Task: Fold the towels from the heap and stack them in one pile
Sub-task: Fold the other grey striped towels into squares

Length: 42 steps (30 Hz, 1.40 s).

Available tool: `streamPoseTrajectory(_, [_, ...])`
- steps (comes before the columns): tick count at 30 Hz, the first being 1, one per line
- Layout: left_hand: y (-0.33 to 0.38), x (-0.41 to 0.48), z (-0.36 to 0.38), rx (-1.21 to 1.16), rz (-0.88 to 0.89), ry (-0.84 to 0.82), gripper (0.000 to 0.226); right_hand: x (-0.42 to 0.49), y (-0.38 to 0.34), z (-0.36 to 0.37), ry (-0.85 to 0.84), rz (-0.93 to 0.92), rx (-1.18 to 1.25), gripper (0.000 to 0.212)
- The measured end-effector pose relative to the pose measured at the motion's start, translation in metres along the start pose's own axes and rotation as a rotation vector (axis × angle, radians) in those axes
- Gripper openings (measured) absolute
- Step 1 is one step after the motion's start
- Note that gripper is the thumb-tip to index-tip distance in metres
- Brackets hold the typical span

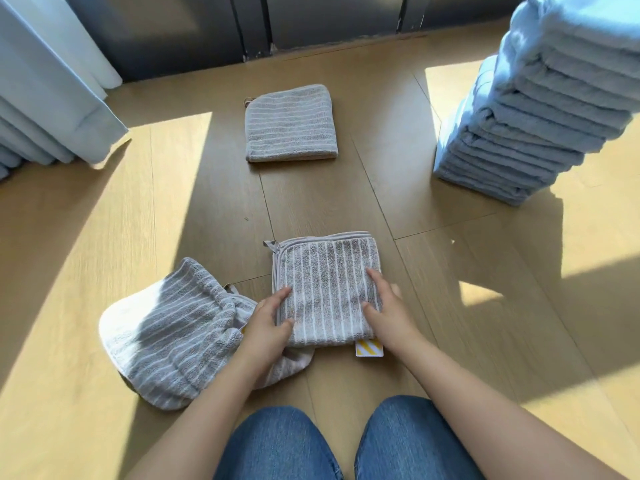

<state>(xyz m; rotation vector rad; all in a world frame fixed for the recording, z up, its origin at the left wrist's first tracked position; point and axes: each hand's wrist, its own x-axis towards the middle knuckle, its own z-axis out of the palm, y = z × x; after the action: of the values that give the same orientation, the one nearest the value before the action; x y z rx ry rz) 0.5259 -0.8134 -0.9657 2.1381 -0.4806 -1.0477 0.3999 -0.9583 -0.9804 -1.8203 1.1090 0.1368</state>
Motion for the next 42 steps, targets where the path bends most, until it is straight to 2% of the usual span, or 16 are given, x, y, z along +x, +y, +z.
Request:
streamPoseTrajectory(7, [0.026, 0.044, -0.012, 0.226, 0.053, -0.016, 0.066, 0.034, -0.026, -0.007, 0.046, -0.063, -0.063, 0.059])
streamPoseTrajectory(14, [0.069, 0.096, -0.054, 0.359, 0.211, 0.137, 0.068, 0.085, -0.087, -0.039, 0.150, -0.265, -0.126, 0.060])
streamPoseTrajectory(19, [0.117, 0.149, -0.091, 0.424, 0.299, 0.281, 0.064, 0.141, -0.138, -0.065, 0.206, -0.313, -0.144, 0.059])
streamPoseTrajectory(24, [0.155, 0.199, -0.122, 0.427, 0.305, 0.342, 0.064, 0.199, -0.181, -0.079, 0.276, -0.367, -0.186, 0.058])
streamPoseTrajectory(27, [0.165, 0.221, -0.135, 0.326, 0.288, 0.357, 0.064, 0.231, -0.199, -0.077, 0.271, -0.363, -0.139, 0.056])
streamPoseTrajectory(29, [0.159, 0.232, -0.137, 0.212, 0.270, 0.352, 0.058, 0.250, -0.200, -0.071, 0.214, -0.278, -0.089, 0.054])
streamPoseTrajectory(31, [0.140, 0.241, -0.135, 0.203, 0.204, 0.336, 0.045, 0.258, -0.189, -0.062, 0.127, -0.159, -0.052, 0.053])
streamPoseTrajectory(34, [0.104, 0.248, -0.126, 0.232, 0.137, 0.281, 0.025, 0.251, -0.171, -0.052, 0.087, -0.133, -0.016, 0.047])
streamPoseTrajectory(37, [0.087, 0.243, -0.119, 0.180, 0.154, 0.303, 0.040, 0.248, -0.161, -0.056, 0.189, -0.153, -0.012, 0.044])
streamPoseTrajectory(39, [0.082, 0.235, -0.121, 0.129, 0.122, 0.356, 0.058, 0.241, -0.162, -0.063, 0.277, -0.156, -0.015, 0.047])
streamPoseTrajectory(42, [0.064, 0.206, -0.132, 0.230, 0.115, 0.400, 0.062, 0.215, -0.159, -0.063, 0.334, -0.159, -0.043, 0.044])
